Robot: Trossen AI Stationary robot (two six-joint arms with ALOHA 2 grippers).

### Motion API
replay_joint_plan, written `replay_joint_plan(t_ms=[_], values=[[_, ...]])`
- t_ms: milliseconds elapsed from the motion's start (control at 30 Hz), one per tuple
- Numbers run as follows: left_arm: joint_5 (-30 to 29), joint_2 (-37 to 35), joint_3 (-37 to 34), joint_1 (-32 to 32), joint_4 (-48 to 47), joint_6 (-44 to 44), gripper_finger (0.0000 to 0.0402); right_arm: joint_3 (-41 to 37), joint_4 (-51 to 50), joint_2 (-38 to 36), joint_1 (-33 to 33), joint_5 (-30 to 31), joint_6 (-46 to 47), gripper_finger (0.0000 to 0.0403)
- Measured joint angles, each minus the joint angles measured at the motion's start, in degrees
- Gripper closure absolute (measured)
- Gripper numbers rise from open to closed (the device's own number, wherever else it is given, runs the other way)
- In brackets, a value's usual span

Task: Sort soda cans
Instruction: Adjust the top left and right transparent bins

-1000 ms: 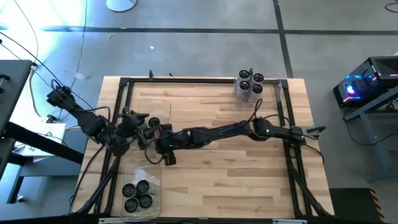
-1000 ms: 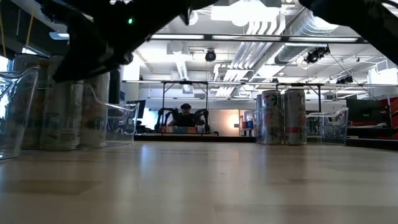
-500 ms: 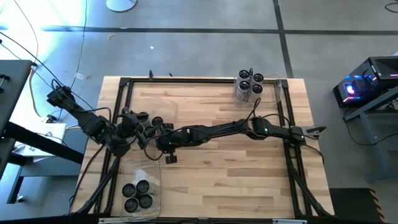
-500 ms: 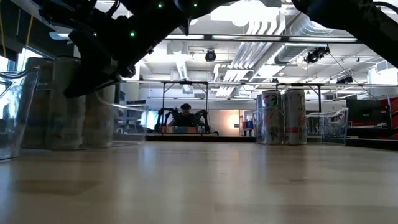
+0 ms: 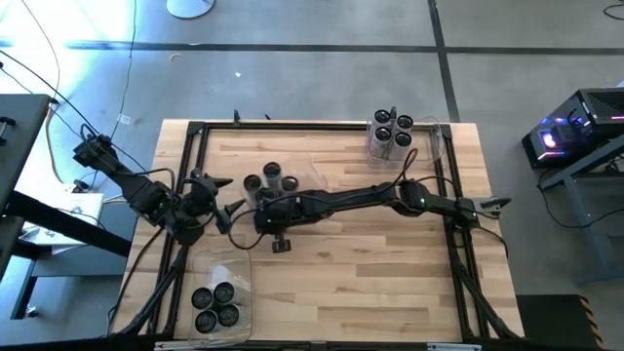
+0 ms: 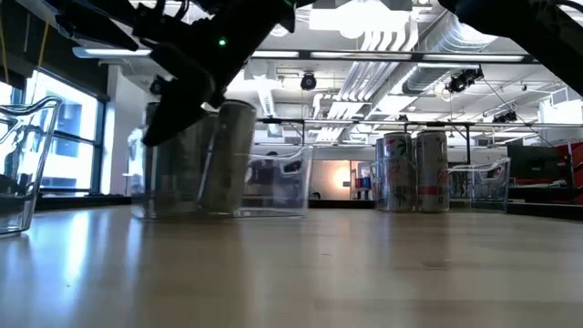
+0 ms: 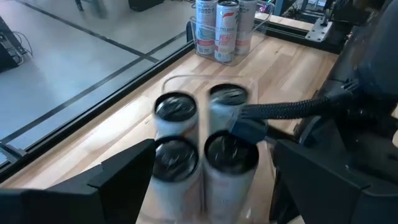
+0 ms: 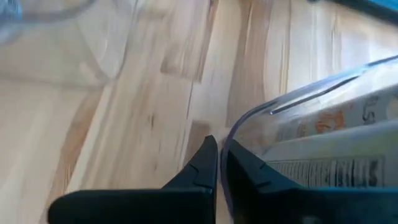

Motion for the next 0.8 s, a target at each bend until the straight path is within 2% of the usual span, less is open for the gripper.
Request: replay_joint_plan(t_ms=[200, 600, 700, 800], values=[[0.1, 0.0, 0.0, 0.0, -0.1, 0.0, 0.0077, 0.0, -5.1, -0.6, 0.1, 0.1, -1.5, 0.0393], [0.1, 0.0, 0.0, 0.0, -0.1, -0.1, 0.0077, -0.2, -4.0, -0.5, 0.6, 0.1, -1.6, 0.0392], [0.1, 0.0, 0.0, 0.0, -0.1, -0.4, 0.0077, -0.2, -3.7, -0.5, 0.6, 0.2, -1.2, 0.0379], [0.1, 0.0, 0.0, 0.0, -0.1, -0.5, 0.0077, -0.2, -3.2, -0.4, 0.7, 0.9, -1.2, 0.0349]])
